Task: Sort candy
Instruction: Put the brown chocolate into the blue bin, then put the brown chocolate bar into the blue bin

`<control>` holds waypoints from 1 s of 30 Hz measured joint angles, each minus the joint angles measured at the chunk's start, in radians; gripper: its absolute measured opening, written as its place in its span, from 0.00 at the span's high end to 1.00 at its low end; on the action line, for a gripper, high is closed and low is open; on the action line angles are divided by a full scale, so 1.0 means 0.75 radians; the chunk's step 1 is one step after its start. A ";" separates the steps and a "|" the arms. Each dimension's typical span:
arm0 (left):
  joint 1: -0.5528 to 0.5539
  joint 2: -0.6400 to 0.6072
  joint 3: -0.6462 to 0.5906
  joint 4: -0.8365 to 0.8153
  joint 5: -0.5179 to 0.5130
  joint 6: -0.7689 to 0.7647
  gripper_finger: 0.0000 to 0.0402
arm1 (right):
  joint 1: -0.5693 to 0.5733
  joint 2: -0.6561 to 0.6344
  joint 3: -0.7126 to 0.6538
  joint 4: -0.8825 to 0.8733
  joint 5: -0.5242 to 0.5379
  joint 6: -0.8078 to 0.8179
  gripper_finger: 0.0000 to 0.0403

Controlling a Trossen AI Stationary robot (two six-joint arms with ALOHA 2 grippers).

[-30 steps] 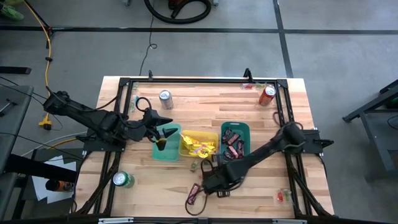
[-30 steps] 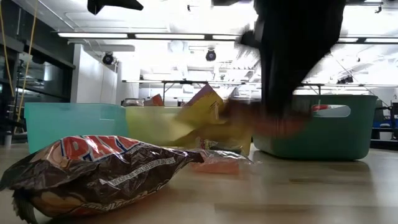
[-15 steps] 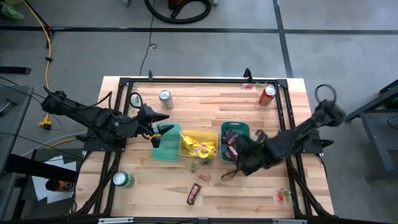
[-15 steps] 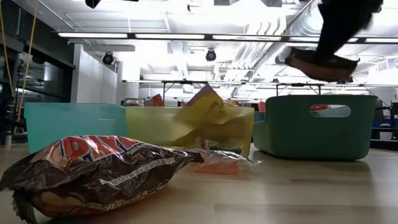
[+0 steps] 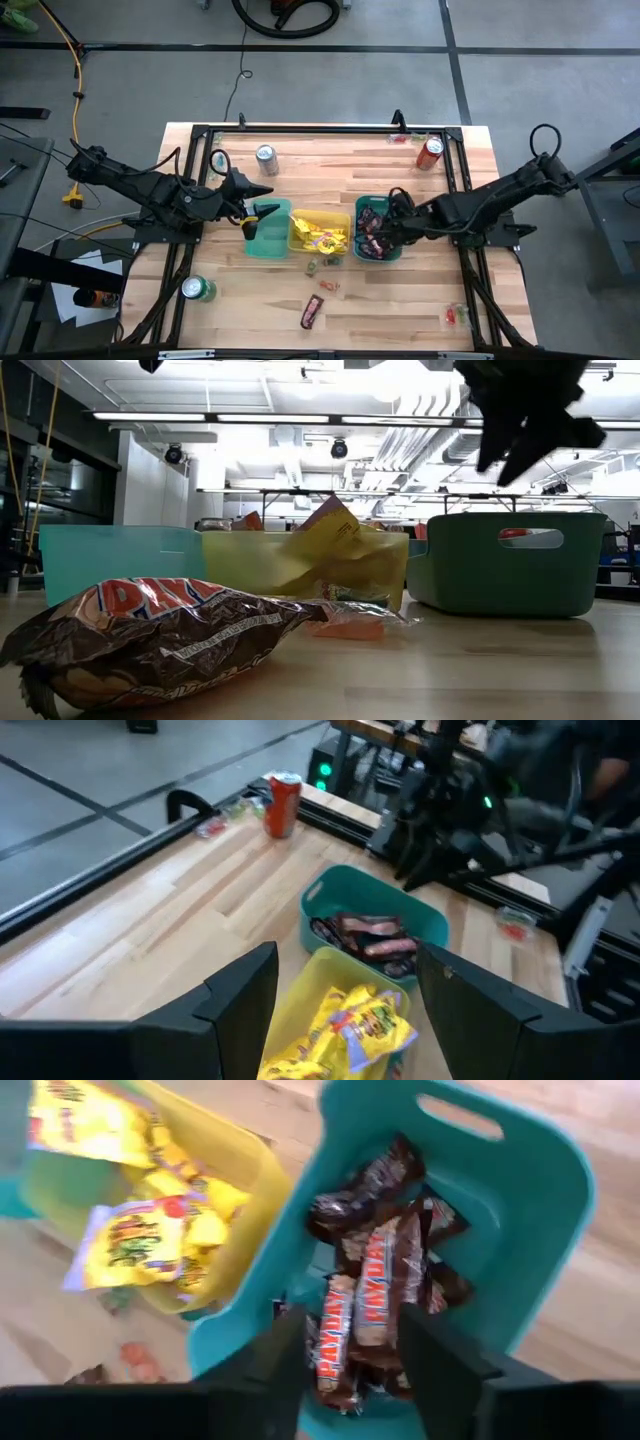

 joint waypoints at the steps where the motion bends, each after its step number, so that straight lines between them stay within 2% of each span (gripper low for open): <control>1: 0.000 0.000 0.000 0.000 0.020 0.010 0.44 | -0.013 -0.001 0.024 0.000 -0.023 -0.050 0.56; 5: -0.001 0.000 0.000 0.003 0.148 -0.003 0.44 | -0.008 -0.003 0.163 0.068 -0.053 -0.227 0.48; 8: -0.025 0.023 0.000 0.055 0.336 -0.036 0.44 | 0.043 0.000 0.251 0.240 -0.065 -0.342 0.47; 10: -0.081 0.064 0.000 0.098 0.420 -0.095 0.44 | 0.076 0.010 0.297 0.260 -0.053 -0.367 0.46; 13: -0.211 0.163 0.001 0.135 0.407 -0.212 0.44 | 0.132 0.009 0.353 0.234 0.044 -0.374 0.46; 17: -0.355 0.385 0.033 0.110 0.378 -0.389 0.44 | 0.218 0.004 0.433 0.050 0.202 -0.380 0.46; 21: -0.424 0.674 0.180 0.055 0.409 -0.520 0.44 | 0.267 0.003 0.474 -0.151 0.300 -0.351 0.46; 26: -0.395 1.041 0.424 -0.010 0.428 -0.756 0.44 | 0.280 -0.002 0.473 -0.320 0.300 -0.277 0.46; 30: -0.336 1.259 0.596 -0.097 0.502 -0.972 0.44 | 0.295 -0.002 0.472 -0.421 0.277 -0.290 0.46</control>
